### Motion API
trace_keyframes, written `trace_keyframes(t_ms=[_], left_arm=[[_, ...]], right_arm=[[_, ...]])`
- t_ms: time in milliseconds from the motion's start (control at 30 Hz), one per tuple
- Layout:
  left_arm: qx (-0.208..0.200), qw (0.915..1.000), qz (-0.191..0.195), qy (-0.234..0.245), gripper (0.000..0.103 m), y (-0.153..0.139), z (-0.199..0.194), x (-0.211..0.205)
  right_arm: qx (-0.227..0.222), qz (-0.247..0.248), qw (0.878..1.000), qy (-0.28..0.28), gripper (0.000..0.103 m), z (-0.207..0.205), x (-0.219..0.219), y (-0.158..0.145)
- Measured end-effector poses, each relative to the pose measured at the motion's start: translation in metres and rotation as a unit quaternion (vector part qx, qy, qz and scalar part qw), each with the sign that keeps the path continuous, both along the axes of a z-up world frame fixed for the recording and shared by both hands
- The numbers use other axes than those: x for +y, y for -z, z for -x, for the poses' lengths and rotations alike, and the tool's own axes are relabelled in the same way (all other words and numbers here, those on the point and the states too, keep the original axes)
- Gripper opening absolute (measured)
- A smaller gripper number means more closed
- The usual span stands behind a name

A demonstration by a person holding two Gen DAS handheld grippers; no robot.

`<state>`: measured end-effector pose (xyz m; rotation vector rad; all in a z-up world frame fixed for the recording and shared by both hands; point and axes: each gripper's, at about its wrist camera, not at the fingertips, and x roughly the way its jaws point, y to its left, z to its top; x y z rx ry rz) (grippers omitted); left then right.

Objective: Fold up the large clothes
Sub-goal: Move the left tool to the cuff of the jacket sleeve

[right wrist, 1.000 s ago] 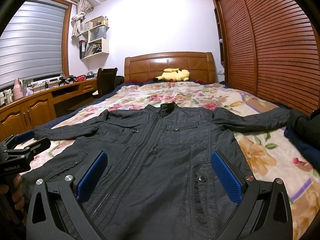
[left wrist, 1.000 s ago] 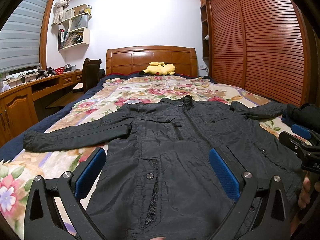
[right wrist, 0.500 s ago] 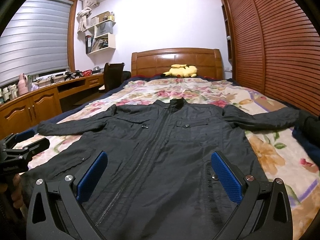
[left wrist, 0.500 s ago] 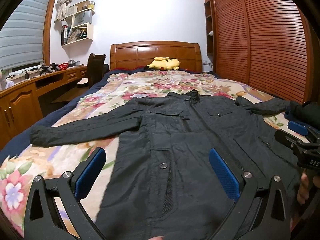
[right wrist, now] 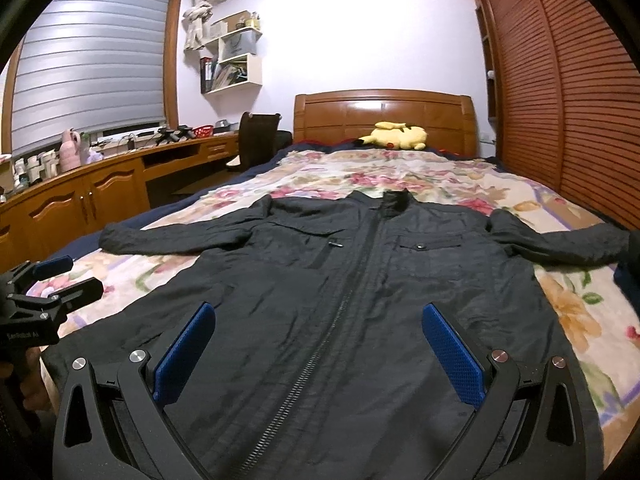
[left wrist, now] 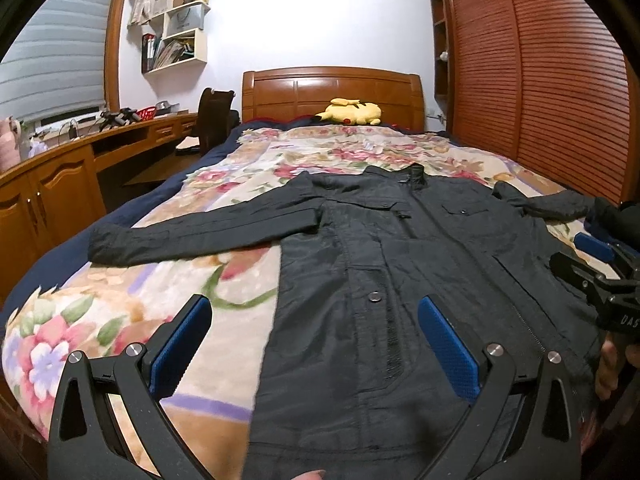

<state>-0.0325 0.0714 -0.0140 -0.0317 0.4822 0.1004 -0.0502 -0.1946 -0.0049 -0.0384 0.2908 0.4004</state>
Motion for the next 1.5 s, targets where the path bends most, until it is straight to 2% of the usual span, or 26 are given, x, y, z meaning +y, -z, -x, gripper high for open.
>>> trace_keyframes(t_ms=[433, 500, 700, 1033, 1200, 1333, 1500], left_arm=[[0.022, 0.9988, 0.011, -0.043, 0.103, 0.008, 0.019, 0.072], [0.023, 0.9988, 0.015, -0.042, 0.103, 0.008, 0.018, 0.084], [0.042, 0.9978, -0.002, -0.051, 0.103, 0.013, 0.005, 0.115], [0.064, 0.9955, -0.006, -0.070, 0.103, 0.013, -0.018, 0.175], [0.076, 0.9936, 0.019, -0.081, 0.103, 0.015, -0.036, 0.205], [0.096, 0.9895, 0.028, -0.104, 0.090, 0.021, -0.062, 0.230], [0.115, 0.9841, 0.035, -0.131, 0.082, 0.023, -0.087, 0.261]], right_arm=[[-0.006, 0.001, 1.000, -0.029, 0.103, -0.013, 0.012, -0.003], [-0.013, 0.011, 1.000, -0.019, 0.103, -0.016, 0.016, -0.009], [-0.031, 0.024, 0.999, -0.031, 0.103, -0.025, 0.033, -0.022], [-0.020, 0.034, 0.996, -0.074, 0.103, -0.054, 0.068, -0.029], [-0.004, 0.046, 0.994, -0.101, 0.103, -0.067, 0.075, -0.020], [0.018, 0.060, 0.992, -0.109, 0.103, -0.084, 0.072, -0.001], [0.060, 0.054, 0.991, -0.109, 0.103, -0.106, 0.064, 0.018]])
